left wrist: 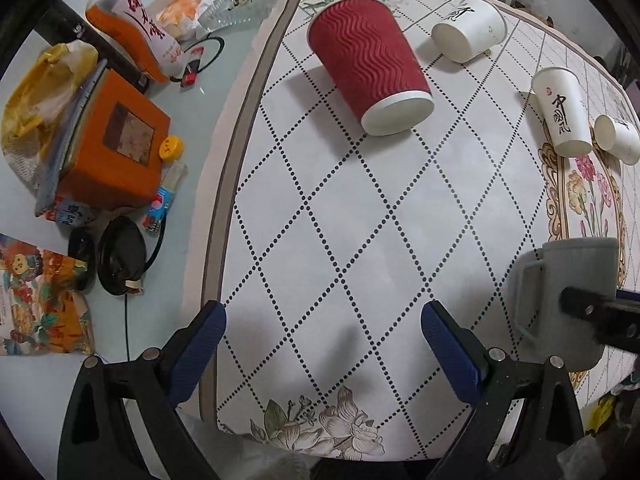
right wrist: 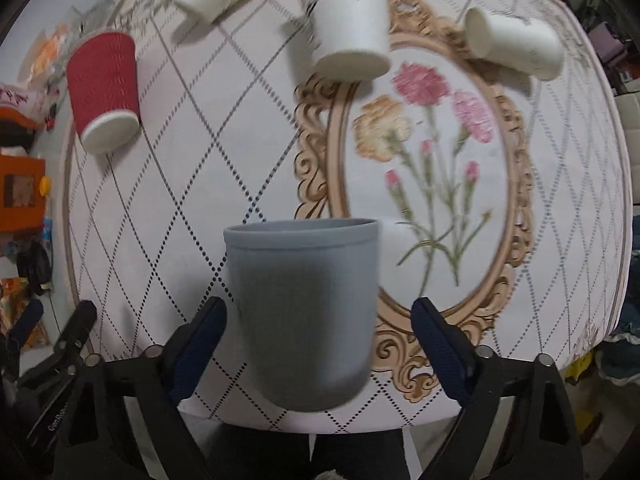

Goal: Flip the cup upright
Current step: 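Bring the right gripper to grasp the upright mug while the left gripper releases it, then carry the grey mug with the right gripper and lower it onto the flower oval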

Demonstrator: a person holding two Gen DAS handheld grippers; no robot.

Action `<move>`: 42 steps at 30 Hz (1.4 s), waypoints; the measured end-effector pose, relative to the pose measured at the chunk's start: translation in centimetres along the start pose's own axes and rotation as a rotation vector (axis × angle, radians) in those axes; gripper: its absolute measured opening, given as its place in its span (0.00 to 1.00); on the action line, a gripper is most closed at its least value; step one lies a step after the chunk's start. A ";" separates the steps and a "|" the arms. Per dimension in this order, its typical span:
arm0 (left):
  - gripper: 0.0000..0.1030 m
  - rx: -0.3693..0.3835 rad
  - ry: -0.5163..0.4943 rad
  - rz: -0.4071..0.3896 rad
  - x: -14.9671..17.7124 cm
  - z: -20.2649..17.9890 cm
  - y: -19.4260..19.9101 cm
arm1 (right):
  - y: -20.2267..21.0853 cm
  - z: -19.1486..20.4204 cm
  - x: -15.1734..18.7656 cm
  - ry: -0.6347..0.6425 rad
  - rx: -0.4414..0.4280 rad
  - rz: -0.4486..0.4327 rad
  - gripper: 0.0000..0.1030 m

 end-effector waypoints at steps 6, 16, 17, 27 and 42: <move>1.00 0.024 0.003 -0.012 -0.2 0.1 -0.4 | -0.8 0.7 0.0 0.006 0.013 0.013 0.80; 1.00 0.049 -0.024 -0.039 -0.3 -1.1 0.6 | 0.4 -0.3 0.4 -0.048 -0.025 -0.073 0.80; 1.00 0.046 -0.027 -0.041 -0.3 -1.1 0.7 | 0.8 -0.4 0.5 -0.053 -0.026 -0.087 0.80; 1.00 0.046 -0.030 -0.018 -1.0 -2.8 0.5 | 5.1 -2.9 -0.7 -0.123 -0.044 -0.334 0.80; 1.00 0.011 -0.033 0.005 -1.5 -4.6 -2.2 | 4.4 -4.4 -4.3 -0.110 0.070 -0.788 0.80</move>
Point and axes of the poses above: each gripper's, at about its wrist camera, not at the fingertips, and y roughly against the way its jaws point, z to its left, x to its underside, the point moved 8 cm from there along -y, roughly the way its jaws point, and after that the axes turned 9 degrees about -z, right-handed, at the moved point
